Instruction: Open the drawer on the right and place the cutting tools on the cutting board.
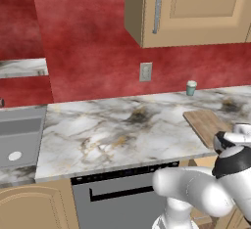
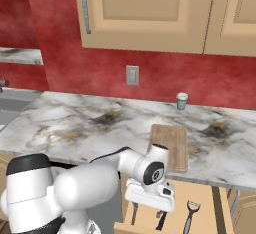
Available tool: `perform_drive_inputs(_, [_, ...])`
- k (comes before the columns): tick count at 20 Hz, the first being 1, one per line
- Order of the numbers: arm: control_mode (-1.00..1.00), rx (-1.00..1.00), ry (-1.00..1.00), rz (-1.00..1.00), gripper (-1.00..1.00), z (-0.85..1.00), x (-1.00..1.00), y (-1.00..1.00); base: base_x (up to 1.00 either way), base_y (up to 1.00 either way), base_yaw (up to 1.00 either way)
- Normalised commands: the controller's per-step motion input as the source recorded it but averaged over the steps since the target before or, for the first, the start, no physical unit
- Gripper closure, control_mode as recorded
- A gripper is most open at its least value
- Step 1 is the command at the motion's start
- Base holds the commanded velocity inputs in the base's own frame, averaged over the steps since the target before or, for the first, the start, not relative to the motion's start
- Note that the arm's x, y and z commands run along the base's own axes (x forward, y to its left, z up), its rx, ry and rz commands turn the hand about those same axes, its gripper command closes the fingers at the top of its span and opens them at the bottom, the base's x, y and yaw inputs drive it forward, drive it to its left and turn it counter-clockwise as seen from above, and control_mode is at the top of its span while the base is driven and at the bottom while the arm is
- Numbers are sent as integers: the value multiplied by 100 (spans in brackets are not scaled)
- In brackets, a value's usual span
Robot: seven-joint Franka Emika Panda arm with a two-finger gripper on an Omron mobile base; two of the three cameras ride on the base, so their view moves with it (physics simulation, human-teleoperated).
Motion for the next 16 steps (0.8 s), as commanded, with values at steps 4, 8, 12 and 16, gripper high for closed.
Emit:
perform_drive_inputs(4, [-100, 3, -17, 8, -100, -1, 0, -4, 0, 0, 0])
perform_drive_inputs(8, [-100, 0, -6, 3, -100, -2, 1, 0, 0, 0, 0])
perform_drive_inputs(12, [-100, 0, 0, 0, -100, -7, 9, -4, 0, 0, 0])
perform_drive_inputs(16, [-100, 0, 0, 0, -100, -14, 7, -8, 0, 0, 0])
